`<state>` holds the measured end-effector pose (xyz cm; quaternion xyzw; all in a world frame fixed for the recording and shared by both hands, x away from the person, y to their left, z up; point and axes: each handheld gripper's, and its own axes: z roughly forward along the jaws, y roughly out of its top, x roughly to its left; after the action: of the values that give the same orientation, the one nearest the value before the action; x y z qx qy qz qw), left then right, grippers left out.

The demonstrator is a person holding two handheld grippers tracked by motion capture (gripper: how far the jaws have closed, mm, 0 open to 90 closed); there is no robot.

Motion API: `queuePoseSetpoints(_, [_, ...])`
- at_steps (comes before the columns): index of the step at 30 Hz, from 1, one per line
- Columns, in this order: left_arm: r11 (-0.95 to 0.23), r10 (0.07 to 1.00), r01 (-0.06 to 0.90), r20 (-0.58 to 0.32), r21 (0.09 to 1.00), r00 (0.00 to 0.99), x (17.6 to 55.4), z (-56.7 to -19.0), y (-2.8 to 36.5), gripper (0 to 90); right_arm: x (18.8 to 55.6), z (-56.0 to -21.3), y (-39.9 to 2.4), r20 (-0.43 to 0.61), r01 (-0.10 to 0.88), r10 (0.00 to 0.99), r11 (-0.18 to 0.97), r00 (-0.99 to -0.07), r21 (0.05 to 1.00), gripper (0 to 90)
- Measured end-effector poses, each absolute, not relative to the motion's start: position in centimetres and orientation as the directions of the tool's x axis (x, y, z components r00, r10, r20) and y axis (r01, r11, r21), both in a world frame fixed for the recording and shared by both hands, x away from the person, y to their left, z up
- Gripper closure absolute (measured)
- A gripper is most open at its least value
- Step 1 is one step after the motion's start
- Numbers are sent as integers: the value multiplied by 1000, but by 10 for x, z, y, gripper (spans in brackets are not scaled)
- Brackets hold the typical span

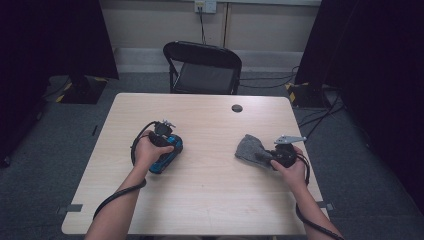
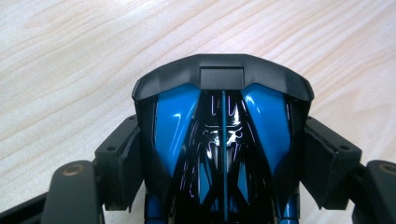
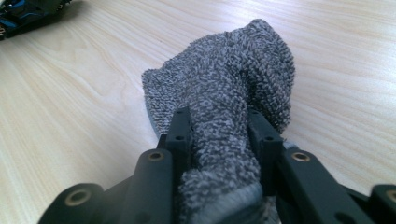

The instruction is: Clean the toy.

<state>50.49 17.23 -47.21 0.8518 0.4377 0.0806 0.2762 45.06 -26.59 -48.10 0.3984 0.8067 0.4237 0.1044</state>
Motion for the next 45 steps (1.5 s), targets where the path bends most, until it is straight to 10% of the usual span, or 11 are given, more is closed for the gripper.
queuePoseSetpoints(45, [-469,786,693,-99,547,610,503,-476,174,227,452,-473,-251,99,533,743,373,-662,760,296])
